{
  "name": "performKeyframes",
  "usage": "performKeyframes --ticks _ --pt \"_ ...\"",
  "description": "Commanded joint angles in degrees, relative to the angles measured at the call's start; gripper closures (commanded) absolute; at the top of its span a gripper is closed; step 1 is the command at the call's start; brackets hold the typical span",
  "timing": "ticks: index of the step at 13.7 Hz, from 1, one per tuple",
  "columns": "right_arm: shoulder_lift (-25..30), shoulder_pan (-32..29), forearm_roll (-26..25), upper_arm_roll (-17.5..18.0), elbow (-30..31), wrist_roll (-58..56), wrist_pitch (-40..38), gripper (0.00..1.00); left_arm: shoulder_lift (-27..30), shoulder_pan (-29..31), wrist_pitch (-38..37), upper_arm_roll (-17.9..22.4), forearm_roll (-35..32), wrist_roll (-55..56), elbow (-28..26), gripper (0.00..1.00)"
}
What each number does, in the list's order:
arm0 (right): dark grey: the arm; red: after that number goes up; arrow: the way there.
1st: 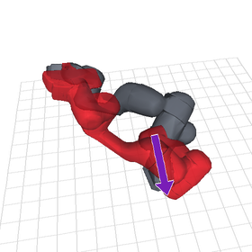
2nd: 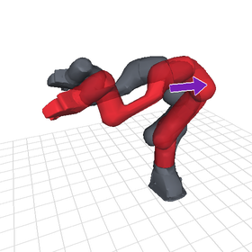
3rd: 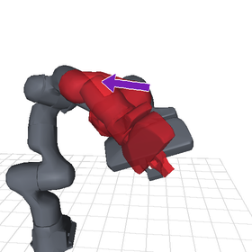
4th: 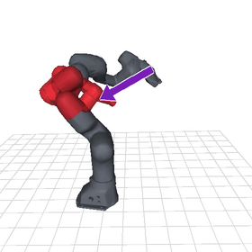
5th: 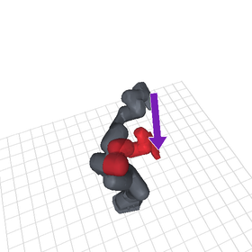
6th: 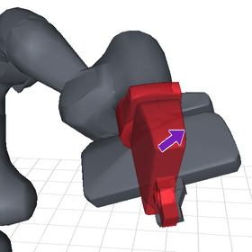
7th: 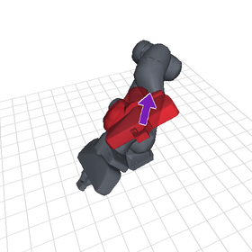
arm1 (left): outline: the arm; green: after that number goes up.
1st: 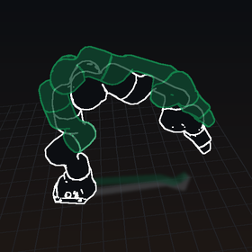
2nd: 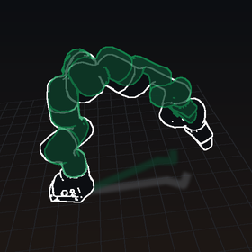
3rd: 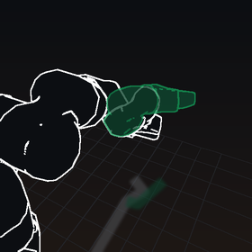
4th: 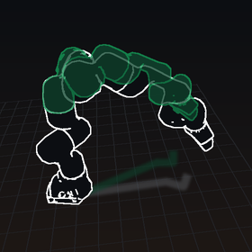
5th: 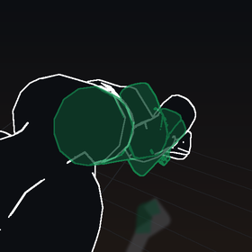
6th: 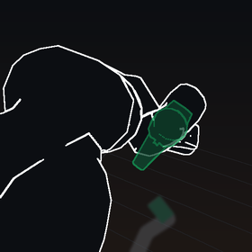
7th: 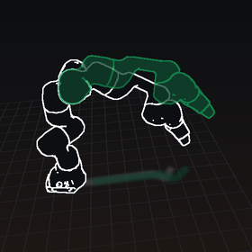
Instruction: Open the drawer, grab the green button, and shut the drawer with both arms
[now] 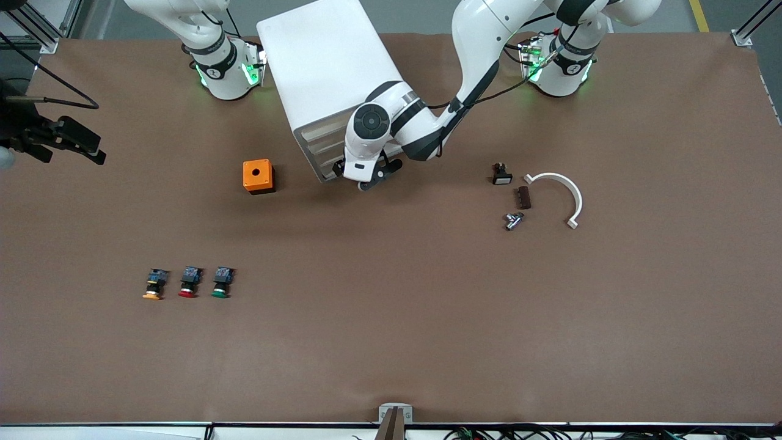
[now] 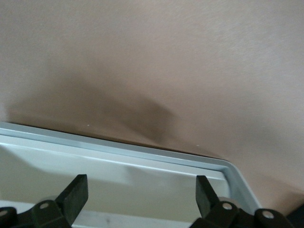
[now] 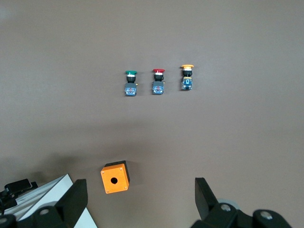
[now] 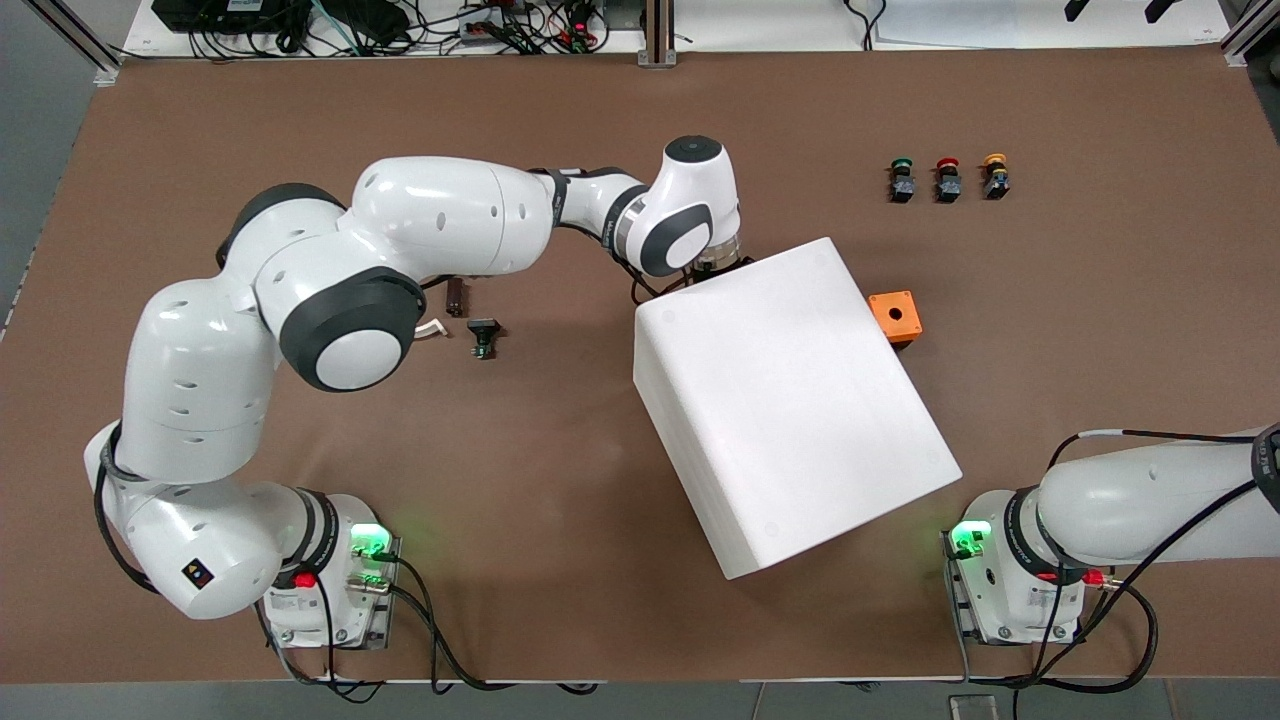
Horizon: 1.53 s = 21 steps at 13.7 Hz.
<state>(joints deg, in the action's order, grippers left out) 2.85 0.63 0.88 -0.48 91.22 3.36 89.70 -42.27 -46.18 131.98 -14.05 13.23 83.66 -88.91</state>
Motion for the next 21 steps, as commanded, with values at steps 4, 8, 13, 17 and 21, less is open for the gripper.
performKeyframes --ticks 4,8,13,17,21 --pt "1.63 -0.19 -0.7 -0.22 1.68 -2.74 0.74 0.0 9.81 7.23 -10.73 0.17 0.39 -4.18 2.06 0.0" --pt "1.72 -0.45 -0.7 -0.31 1.68 -2.83 0.3 0.0 22.2 17.41 -30.07 0.08 0.48 -15.69 3.04 0.0" --pt "2.24 -0.89 -0.7 -0.22 2.64 -2.74 0.29 0.0 34.34 32.0 -47.75 0.17 -1.87 -33.25 2.95 0.0" --pt "2.34 -0.98 -0.62 -0.22 3.0 -2.74 0.38 0.0 39.8 42.47 -54.46 0.17 -7.69 -52.06 1.81 0.0" --pt "2.25 -1.24 0.0 -0.22 3.61 -2.74 0.82 0.0 40.95 48.8 -53.76 0.08 -11.38 -62.63 0.14 0.0"
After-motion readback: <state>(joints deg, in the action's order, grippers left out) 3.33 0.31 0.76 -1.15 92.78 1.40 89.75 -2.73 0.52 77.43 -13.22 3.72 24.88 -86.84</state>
